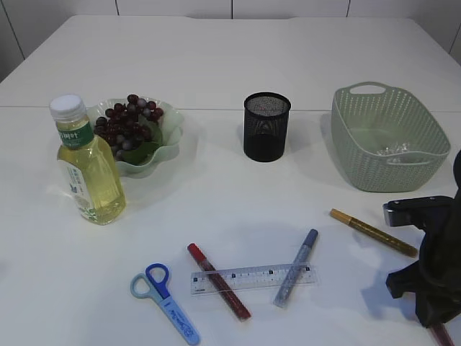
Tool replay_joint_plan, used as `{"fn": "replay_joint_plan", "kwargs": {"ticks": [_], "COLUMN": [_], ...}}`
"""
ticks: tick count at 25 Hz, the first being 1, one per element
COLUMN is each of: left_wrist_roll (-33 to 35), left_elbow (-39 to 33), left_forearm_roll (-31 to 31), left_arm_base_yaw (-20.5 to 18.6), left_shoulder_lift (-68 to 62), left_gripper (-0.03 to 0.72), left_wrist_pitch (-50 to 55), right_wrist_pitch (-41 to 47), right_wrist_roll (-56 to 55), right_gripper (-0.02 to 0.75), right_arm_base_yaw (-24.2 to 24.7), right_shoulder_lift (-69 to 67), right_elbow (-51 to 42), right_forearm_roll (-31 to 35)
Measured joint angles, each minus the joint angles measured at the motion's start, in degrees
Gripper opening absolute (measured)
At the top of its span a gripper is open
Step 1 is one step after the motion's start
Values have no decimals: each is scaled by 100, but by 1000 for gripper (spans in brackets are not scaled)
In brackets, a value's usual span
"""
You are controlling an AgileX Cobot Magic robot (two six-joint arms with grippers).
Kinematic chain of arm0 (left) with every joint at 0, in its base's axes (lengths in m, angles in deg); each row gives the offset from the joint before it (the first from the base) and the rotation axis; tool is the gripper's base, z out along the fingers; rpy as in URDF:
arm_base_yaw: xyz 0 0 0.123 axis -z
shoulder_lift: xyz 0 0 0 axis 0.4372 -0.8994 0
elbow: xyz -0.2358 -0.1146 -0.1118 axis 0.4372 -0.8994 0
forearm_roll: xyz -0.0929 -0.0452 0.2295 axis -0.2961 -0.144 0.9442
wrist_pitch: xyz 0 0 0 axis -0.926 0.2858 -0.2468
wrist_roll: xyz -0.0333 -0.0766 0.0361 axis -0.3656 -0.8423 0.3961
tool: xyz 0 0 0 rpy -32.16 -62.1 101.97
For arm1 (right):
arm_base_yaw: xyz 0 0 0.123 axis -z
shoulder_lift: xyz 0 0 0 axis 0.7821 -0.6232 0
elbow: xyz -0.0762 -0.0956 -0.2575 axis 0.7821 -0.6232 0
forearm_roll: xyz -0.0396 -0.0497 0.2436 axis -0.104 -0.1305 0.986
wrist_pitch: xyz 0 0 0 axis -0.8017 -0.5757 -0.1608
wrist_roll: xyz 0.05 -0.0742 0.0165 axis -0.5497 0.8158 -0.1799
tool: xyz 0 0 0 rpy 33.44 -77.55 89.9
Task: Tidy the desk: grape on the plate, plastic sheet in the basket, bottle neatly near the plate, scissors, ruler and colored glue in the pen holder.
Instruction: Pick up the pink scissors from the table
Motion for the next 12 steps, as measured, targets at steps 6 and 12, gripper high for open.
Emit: {"fn": "replay_joint_plan", "kwargs": {"ticks": [6, 12], "left_wrist_roll": [0, 0], "left_elbow": [0, 0], "left_forearm_roll": [0, 0], "left_arm_base_yaw": [0, 0], "left_shoulder_lift": [0, 0], "left_gripper": [498, 498], "left_wrist_pitch": [0, 0], "right_wrist_pitch": [0, -12], "right_wrist_roll": [261, 268], "right_gripper": [209, 209], "right_arm_base_yaw": [0, 0], "right_shoulder_lift": [13, 130], "right_elbow": [0, -36], "right_forearm_roll": [-22, -93]}}
